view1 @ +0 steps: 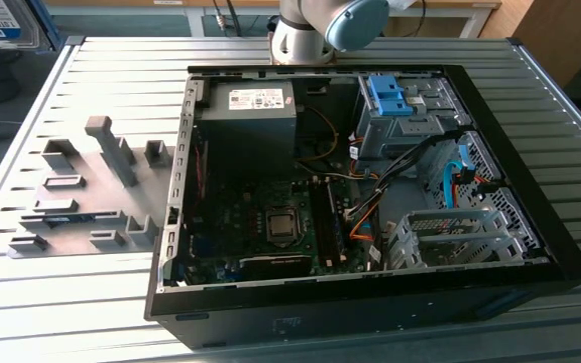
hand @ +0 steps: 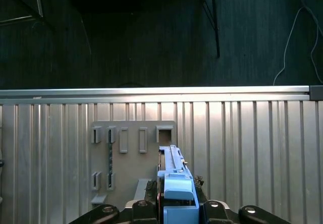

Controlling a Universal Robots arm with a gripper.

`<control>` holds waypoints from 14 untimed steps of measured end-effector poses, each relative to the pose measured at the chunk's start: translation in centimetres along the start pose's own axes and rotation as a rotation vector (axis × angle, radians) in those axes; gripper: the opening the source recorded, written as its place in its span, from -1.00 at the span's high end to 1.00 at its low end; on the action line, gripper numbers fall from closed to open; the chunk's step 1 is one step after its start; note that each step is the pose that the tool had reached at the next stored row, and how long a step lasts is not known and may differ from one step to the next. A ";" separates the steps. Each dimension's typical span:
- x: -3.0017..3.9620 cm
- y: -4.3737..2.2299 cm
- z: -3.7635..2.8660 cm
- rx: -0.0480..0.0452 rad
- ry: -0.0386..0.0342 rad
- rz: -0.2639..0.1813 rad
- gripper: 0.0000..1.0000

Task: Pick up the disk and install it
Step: 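Pick up the disk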

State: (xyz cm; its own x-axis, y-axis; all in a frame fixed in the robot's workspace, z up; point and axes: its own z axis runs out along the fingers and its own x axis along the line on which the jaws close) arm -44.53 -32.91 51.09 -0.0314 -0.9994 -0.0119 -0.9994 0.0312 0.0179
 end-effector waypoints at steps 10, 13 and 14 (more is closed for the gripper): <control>-0.04 -1.42 -0.02 0.0001 0.0000 0.000 0.27; -0.07 -2.10 -0.03 0.0001 0.0000 0.000 0.27; -0.07 -2.33 -0.04 0.0000 0.0000 0.000 0.27</control>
State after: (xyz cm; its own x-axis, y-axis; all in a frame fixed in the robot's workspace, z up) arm -42.20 -32.91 51.09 -0.0314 -0.9994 -0.0119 -0.9994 0.0312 0.0179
